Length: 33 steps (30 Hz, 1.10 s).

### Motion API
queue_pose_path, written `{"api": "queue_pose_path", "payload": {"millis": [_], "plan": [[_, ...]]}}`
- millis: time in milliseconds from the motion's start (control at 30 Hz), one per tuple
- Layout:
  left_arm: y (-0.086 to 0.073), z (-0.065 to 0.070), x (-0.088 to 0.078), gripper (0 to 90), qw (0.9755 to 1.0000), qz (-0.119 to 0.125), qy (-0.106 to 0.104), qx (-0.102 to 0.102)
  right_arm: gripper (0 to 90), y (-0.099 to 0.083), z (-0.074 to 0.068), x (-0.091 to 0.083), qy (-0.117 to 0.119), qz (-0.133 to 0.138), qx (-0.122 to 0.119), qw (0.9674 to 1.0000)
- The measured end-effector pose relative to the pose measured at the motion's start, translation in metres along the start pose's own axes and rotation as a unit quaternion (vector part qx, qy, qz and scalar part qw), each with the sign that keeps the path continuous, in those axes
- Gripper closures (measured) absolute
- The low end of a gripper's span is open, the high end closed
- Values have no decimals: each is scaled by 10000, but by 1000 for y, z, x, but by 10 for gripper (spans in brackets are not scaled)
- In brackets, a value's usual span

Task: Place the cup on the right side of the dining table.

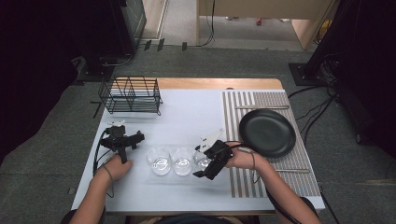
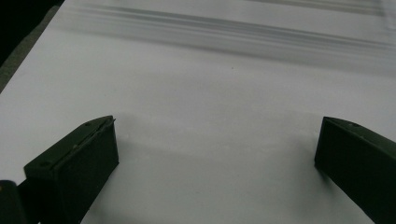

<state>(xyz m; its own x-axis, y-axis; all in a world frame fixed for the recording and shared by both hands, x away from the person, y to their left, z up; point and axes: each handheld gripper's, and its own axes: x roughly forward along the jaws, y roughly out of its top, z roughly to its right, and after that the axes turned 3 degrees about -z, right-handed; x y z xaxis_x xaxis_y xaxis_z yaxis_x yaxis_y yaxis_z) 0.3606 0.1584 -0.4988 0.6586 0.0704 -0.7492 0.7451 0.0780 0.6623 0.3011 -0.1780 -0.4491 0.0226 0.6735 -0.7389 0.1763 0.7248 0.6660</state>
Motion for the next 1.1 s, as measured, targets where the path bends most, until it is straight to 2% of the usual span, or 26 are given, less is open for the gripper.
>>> {"api": "queue_pose_path", "payload": {"millis": [67, 133, 267, 400, 567, 1100], "plan": [[0, 0, 0, 0, 10000, -2, 1, 2, 97, -1, 0, 0, 10, 14, 0, 10000], [0, 0, 0, 0, 10000, -2, 0, 2, 143, -1, 1, 0, -96, 46, 33, 9999], [0, 0, 0, 0, 10000, -1, 0, 1, 142, -2, 2, 1, -117, 76, 28, 9999], [0, 0, 0, 0, 10000, -3, 1, 2, 142, -3, 3, 2, -191, -36, -34, 9998], [0, 0, 0, 0, 10000, -4, 1, 2, 179, -3, 2, 2, -143, -35, -72, 9999], [0, 0, 0, 0, 10000, -3, 0, 2, 182, -4, 4, 1, -75, 44, -18, 10000]]}}
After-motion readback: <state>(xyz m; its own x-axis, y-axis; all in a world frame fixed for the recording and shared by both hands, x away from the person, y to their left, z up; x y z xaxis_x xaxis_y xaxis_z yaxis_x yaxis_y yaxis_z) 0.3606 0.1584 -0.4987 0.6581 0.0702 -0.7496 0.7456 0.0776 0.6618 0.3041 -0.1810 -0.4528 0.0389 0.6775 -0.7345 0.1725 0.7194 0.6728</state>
